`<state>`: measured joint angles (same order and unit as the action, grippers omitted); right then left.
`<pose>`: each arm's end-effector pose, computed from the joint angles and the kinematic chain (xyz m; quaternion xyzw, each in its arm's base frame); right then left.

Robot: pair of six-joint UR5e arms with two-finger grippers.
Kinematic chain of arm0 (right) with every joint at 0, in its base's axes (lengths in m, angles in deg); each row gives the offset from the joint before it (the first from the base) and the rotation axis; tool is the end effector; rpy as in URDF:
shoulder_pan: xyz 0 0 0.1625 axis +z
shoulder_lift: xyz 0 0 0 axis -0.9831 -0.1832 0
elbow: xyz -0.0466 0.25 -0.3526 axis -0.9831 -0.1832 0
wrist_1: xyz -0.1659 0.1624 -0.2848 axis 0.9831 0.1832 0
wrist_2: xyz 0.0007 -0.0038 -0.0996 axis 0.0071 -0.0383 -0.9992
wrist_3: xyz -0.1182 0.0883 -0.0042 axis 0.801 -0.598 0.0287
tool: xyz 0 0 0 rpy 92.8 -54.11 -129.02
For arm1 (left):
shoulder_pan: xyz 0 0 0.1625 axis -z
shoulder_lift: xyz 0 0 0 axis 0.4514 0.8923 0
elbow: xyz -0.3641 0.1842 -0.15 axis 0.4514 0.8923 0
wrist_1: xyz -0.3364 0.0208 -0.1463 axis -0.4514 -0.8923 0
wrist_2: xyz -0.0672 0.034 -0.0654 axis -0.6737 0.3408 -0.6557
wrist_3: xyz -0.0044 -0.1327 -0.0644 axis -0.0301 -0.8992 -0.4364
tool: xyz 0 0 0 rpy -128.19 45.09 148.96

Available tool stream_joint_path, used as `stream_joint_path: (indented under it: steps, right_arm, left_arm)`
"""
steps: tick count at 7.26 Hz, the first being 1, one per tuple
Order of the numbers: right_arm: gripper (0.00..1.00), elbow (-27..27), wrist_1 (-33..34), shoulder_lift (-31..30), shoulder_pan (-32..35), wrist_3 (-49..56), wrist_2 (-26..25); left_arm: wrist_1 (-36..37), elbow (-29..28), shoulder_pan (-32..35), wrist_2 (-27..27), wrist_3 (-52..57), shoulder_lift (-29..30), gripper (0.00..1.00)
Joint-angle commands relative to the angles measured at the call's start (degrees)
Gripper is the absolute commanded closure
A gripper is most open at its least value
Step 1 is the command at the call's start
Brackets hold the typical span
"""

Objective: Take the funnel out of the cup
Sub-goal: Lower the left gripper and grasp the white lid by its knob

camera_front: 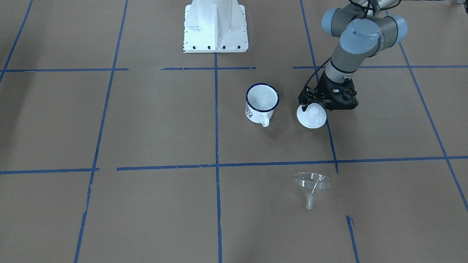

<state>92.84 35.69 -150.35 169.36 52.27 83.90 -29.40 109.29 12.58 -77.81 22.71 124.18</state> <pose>0.0355 -0.3935 0.7147 -0.0093 -0.3520 0.0052 0.9359 0.3940 -0.4212 0.4571 0.0381 0.3953 -0.0209 0.9175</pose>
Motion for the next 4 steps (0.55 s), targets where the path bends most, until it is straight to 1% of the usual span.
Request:
stream_joint_path:
  steps: [1,3,4]
  right_arm:
    - [0.0,0.0,0.0,0.0,0.0,0.0,0.0]
    - [0.0,0.0,0.0,0.0,0.0,0.0,0.0]
    - [0.0,0.0,0.0,0.0,0.0,0.0,0.0]
  left_arm:
    - [-0.3,-1.2,-0.1,0.0,-0.1,0.3,0.13]
    - [-0.3,-1.2,0.0,-0.1,-0.1,0.2,0.15]
    - [-0.3,-1.1,0.0,-0.2,-0.1,0.2,0.19]
